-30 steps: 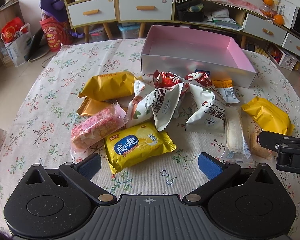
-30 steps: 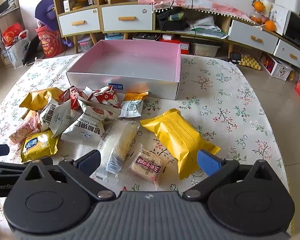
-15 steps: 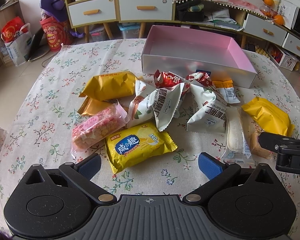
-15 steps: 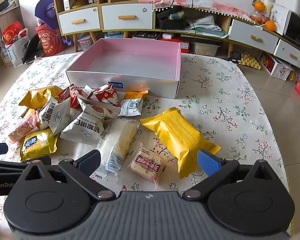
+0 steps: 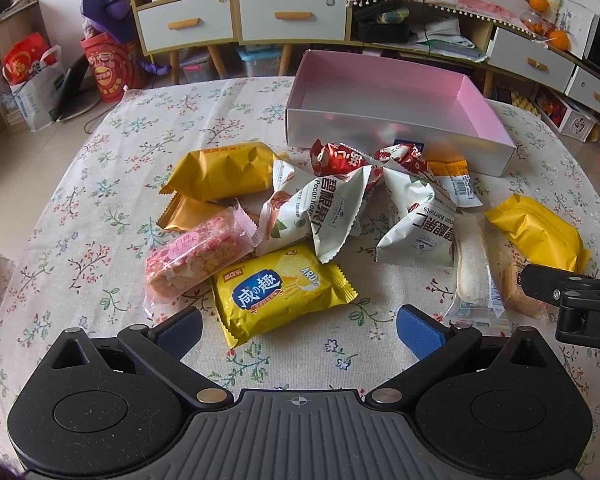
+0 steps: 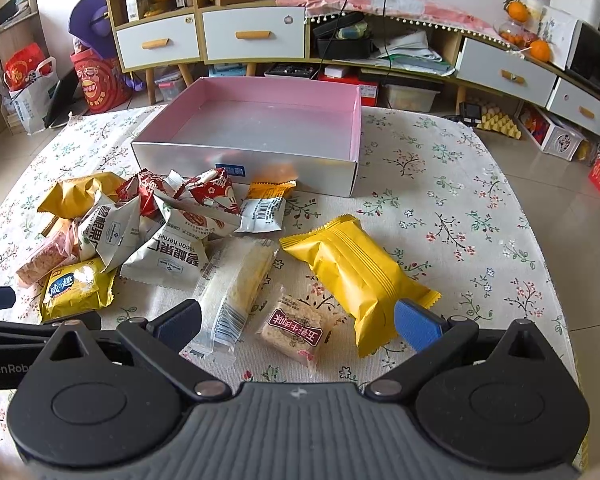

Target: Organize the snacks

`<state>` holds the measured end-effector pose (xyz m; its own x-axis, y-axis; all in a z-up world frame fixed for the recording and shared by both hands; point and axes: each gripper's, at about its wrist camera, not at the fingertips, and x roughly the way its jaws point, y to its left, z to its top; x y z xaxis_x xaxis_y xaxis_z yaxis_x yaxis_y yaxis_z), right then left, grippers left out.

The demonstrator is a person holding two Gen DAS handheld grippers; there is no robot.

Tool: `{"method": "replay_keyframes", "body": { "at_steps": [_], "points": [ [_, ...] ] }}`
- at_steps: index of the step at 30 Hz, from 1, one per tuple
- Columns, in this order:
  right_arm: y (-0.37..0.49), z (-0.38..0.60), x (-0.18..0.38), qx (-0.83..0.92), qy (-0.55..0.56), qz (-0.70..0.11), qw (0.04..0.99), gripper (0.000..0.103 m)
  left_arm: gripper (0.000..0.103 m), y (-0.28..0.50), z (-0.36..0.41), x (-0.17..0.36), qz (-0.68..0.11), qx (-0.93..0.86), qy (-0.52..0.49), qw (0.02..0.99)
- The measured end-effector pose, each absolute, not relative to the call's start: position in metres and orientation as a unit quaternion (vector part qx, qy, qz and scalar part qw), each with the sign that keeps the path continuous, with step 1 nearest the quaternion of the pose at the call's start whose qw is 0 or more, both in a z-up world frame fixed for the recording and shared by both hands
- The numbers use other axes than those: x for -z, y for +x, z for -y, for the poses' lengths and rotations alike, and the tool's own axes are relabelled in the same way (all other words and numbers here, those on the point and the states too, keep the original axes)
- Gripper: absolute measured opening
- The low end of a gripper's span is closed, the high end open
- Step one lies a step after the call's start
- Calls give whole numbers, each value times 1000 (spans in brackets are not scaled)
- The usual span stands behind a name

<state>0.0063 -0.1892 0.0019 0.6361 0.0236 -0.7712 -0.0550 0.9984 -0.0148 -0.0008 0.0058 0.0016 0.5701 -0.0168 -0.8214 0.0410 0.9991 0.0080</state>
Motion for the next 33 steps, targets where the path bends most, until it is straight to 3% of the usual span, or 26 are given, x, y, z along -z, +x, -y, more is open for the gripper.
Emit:
{"method": "replay_keyframes", "body": {
  "at_steps": [11, 24, 33],
  "points": [
    [5, 192, 0, -60, -3, -428, 902, 101, 103, 2, -24, 3, -464, 37, 14, 885],
    [16, 192, 11, -176, 85, -445, 874, 78, 99, 12, -55, 18, -431, 102, -23, 896],
    [31, 179, 23, -176, 64, -448, 874, 59, 90, 31, -48, 21, -392, 204, 43, 896]
  ]
}}
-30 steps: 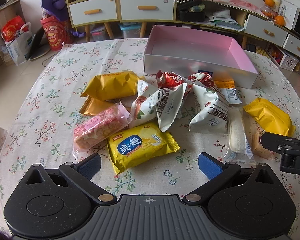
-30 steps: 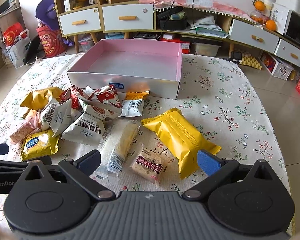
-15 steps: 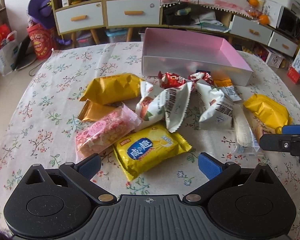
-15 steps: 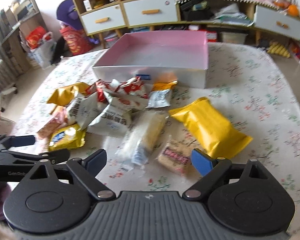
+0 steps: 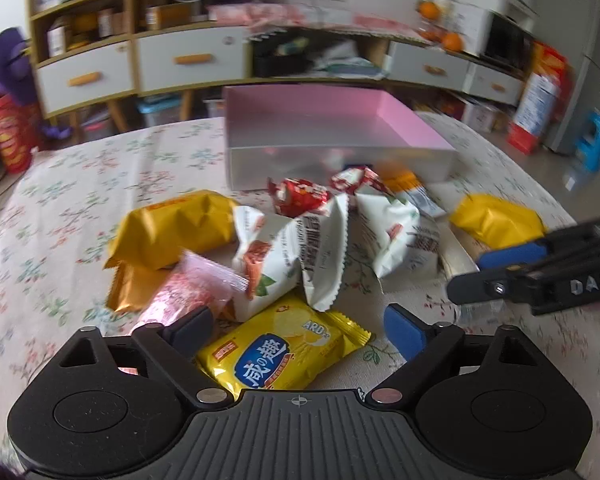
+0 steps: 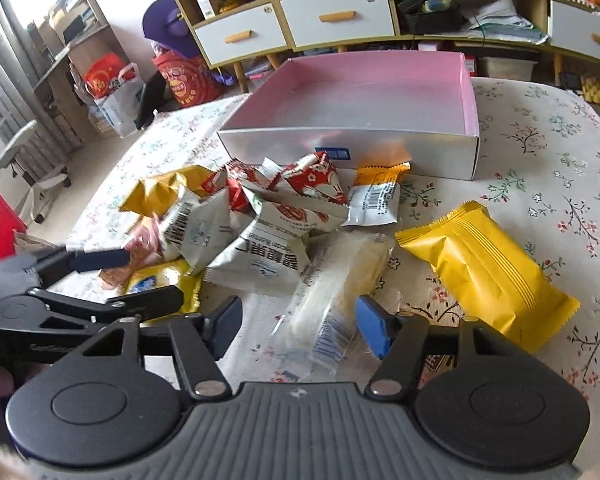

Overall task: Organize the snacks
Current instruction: 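Grasp the yellow biscuit packet with the left tool while the right grasps the clear bread packet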

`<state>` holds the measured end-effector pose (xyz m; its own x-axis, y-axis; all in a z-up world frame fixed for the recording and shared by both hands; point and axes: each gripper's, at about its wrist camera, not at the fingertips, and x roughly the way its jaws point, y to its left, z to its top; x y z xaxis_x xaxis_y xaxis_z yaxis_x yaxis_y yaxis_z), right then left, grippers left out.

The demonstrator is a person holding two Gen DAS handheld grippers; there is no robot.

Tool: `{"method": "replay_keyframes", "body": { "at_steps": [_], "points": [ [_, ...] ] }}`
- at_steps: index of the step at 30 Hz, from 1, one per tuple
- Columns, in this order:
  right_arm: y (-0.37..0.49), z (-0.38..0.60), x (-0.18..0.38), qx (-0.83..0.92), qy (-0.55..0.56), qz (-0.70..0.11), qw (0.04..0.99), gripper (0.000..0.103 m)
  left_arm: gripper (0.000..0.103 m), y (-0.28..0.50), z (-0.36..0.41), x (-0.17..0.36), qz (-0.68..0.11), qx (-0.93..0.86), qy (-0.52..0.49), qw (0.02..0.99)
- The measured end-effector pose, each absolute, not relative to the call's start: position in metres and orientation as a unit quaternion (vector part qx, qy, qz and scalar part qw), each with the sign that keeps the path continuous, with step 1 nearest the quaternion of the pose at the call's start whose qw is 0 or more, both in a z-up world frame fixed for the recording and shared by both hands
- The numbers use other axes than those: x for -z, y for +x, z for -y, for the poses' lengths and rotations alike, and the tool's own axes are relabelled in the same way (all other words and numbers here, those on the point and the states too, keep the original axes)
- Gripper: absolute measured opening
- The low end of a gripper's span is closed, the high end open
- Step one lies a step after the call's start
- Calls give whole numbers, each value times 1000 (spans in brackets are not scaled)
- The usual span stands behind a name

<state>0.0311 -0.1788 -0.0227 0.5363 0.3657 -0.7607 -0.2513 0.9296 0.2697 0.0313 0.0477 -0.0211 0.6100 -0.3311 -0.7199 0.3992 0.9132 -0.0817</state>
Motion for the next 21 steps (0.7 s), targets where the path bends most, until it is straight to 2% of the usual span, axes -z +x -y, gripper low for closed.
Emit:
{"method": "replay_keyframes", "body": {
  "at_steps": [6, 8, 12, 17, 21],
  "points": [
    [32, 175, 31, -166, 31, -450, 877, 50, 81, 35, -44, 34, -415, 212, 72, 882],
    [32, 175, 32, -163, 24, -451, 877, 47, 74, 33, -44, 36, -426, 216, 71, 876],
    [30, 178, 30, -155, 13, -455, 877, 38, 67, 25, -40, 38, -442, 219, 81, 866],
    [30, 179, 27, -148, 18, -487, 861, 35, 59, 16, -34, 34, -462, 239, 79, 851],
    [28, 177, 26, -154, 3, -499, 853, 35, 59, 12, -27, 35, -460, 237, 94, 851]
  ]
}}
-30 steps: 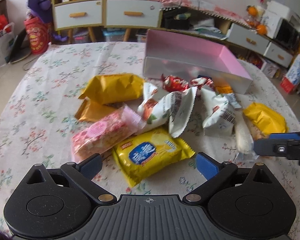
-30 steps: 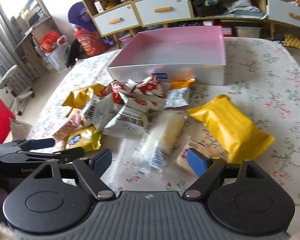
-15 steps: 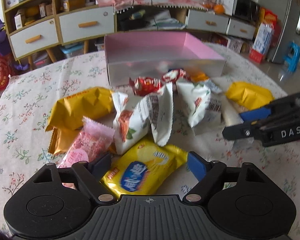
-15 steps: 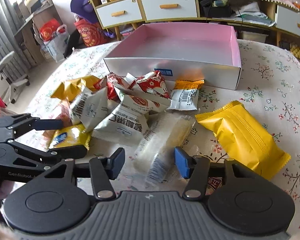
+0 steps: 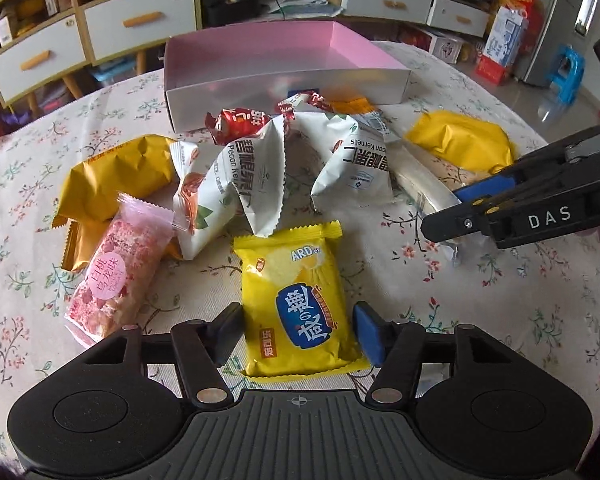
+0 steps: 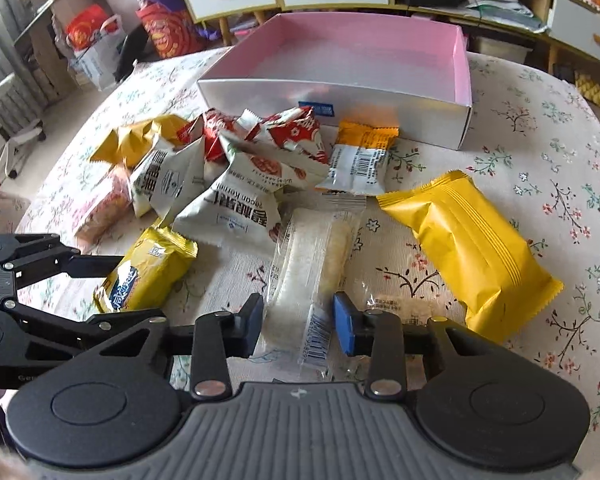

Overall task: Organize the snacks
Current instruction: 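Grasp the yellow biscuit packet with the left tool while the right grasps the clear bread packet, then carry both held packets over the pink box with both tools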

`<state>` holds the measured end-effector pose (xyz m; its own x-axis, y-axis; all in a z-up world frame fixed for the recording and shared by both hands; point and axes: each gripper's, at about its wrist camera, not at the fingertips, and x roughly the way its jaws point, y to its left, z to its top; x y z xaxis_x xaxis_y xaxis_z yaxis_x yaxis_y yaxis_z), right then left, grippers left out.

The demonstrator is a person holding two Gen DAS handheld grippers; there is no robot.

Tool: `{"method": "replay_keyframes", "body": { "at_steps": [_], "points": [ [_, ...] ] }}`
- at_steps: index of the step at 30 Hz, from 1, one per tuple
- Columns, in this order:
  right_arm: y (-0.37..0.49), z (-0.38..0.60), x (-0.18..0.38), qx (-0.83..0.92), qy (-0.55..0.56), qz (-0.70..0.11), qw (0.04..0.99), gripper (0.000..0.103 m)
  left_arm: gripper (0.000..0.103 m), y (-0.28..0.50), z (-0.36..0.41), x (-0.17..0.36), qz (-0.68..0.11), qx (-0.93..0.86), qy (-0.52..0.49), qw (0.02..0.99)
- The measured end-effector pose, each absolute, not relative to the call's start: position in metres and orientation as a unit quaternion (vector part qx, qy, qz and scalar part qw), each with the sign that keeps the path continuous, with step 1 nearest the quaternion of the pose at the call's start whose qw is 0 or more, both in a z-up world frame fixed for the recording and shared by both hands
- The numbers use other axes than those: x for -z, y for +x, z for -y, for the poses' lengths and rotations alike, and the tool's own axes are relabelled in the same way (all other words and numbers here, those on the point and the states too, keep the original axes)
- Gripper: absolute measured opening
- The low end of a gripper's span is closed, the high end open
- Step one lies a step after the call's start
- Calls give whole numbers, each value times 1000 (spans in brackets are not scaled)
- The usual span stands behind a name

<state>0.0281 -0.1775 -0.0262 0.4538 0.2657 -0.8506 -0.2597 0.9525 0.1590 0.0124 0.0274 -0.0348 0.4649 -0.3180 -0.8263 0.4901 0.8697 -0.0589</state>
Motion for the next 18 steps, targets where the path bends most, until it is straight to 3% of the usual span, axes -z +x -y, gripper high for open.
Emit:
{"method": "replay_keyframes", "body": {
  "at_steps": [6, 11, 14, 18],
  "points": [
    [32, 173, 29, -159, 14, -495, 854, 48, 63, 24, -24, 37, -450, 206, 73, 866],
    [34, 163, 31, -153, -11, -483, 862, 49, 60, 23, -13, 38, -441, 183, 85, 874],
    [31, 160, 32, -145, -36, -476, 867, 40, 51, 22, -10, 37, -441, 179, 84, 875],
    [29, 162, 30, -130, -44, -475, 869, 24, 49, 22, -8, 35, -446, 171, 80, 875]
  ]
}}
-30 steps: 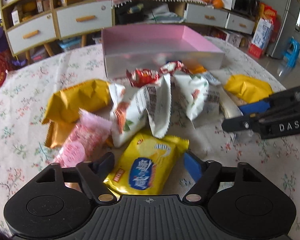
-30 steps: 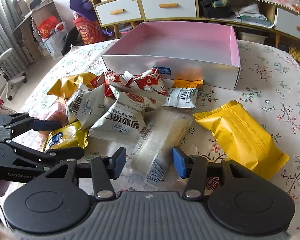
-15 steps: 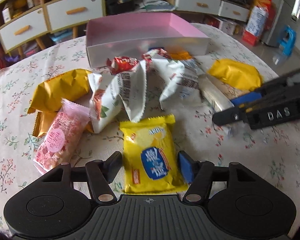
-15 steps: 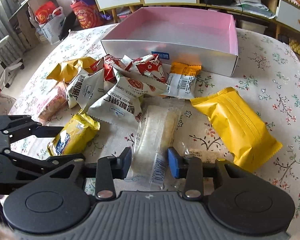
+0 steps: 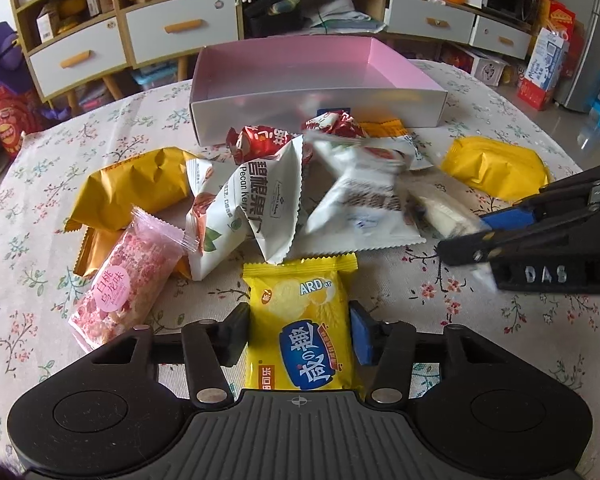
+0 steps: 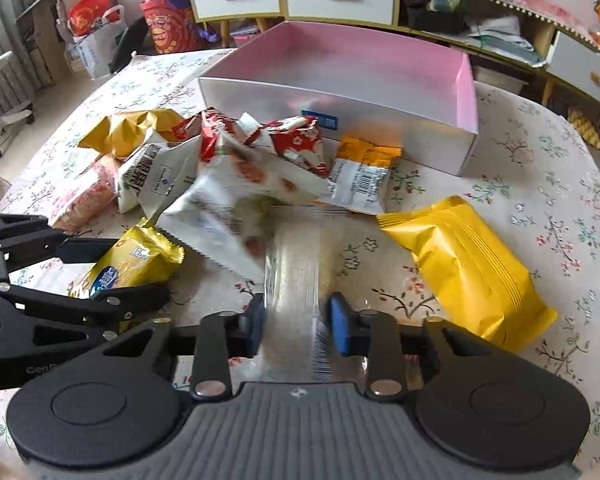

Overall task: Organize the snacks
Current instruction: 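Carry both held packets over the pink box with both tools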

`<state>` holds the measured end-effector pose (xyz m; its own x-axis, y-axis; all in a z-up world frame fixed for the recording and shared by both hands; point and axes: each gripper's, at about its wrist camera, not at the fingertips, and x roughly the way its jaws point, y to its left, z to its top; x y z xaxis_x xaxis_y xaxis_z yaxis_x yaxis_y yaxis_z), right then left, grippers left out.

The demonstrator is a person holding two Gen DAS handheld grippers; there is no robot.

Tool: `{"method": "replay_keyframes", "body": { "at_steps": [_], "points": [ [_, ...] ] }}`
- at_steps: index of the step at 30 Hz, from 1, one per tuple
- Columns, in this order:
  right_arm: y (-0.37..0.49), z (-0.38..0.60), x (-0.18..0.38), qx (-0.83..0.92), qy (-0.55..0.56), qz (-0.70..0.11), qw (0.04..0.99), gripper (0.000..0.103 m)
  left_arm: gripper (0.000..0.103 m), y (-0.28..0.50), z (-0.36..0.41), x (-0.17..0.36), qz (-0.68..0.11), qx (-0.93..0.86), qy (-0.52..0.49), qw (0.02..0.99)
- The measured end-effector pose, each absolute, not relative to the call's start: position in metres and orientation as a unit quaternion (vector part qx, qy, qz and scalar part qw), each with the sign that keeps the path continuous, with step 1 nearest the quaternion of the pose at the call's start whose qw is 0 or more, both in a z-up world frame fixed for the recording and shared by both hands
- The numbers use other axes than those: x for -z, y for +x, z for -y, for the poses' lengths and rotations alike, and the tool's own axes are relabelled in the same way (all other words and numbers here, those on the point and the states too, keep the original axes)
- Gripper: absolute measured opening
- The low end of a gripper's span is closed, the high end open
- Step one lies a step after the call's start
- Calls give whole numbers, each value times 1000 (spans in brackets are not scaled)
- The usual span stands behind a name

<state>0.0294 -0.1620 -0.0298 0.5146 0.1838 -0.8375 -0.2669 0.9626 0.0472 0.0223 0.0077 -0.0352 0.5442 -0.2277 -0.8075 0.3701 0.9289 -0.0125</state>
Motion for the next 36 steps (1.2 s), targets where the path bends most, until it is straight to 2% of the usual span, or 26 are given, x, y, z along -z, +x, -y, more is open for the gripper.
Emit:
{"method": "replay_keyframes", "body": {
  "at_steps": [7, 26, 36],
  "points": [
    [30, 174, 19, -118, -14, -467, 876, 18, 48, 16, -6, 29, -444, 179, 78, 875],
    [19, 194, -8, -117, 37, -435, 892, 17, 48, 1, -22, -12, -416, 179, 29, 891],
    [48, 202, -29, -107, 69, -420, 898, 17, 48, 39, -13, -41, -387, 157, 26, 908]
  ]
}}
